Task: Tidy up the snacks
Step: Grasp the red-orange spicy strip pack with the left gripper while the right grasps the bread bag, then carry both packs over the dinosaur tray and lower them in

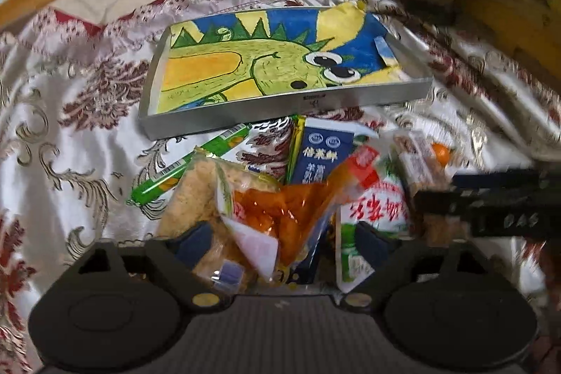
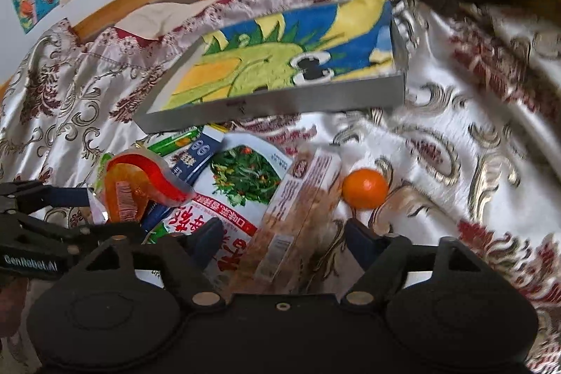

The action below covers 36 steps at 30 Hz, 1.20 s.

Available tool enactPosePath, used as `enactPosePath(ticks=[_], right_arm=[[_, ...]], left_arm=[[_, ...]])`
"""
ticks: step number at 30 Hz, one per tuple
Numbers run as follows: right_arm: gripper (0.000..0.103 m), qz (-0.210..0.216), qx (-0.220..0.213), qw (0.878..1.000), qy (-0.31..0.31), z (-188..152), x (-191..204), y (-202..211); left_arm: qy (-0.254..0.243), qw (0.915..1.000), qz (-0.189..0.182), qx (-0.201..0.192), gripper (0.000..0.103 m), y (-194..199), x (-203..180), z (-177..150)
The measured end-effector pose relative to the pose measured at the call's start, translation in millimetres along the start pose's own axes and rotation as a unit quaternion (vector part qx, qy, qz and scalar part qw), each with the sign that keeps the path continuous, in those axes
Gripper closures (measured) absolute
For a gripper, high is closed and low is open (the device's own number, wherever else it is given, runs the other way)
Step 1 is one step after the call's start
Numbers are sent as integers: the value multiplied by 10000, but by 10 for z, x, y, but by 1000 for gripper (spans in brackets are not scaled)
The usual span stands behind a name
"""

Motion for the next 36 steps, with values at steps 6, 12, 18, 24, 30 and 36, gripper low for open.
enactPosePath(ticks=[6, 12, 18, 24, 30, 36], right_arm=[[45, -38, 70, 9999, -149, -8, -24, -115], [54, -200, 8, 9997, -161, -40, -33, -102], [58, -183, 67, 9997, -166, -148, 45, 53], [62, -220, -134, 9991, 350, -354, 232, 333], [62, -571, -545, 9841, 1589, -554, 397, 538], [62, -604, -843, 9708, 2164, -658, 533, 646]], left_arm=[[416, 9990, 13, 163, 45, -84, 50, -4], [379, 9988, 262, 150, 49, -90, -13, 0], [87, 9990, 428, 121, 50, -66, -117, -24], [251, 9990, 361, 110, 50, -53, -100, -41], [489, 9978, 410, 192, 51, 71, -133, -159], [448, 9973, 545, 193, 51, 193, -197, -225]])
Point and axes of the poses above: each gripper's, at about its wrist camera, not at the fingertips, and y roughly against the way its jaws point, x to its left, z to its top, the point moved 7 cm from there along -y, roughly the way its jaws point, and after that the axes turned 9 degrees about -y, right-handed, at the moved point
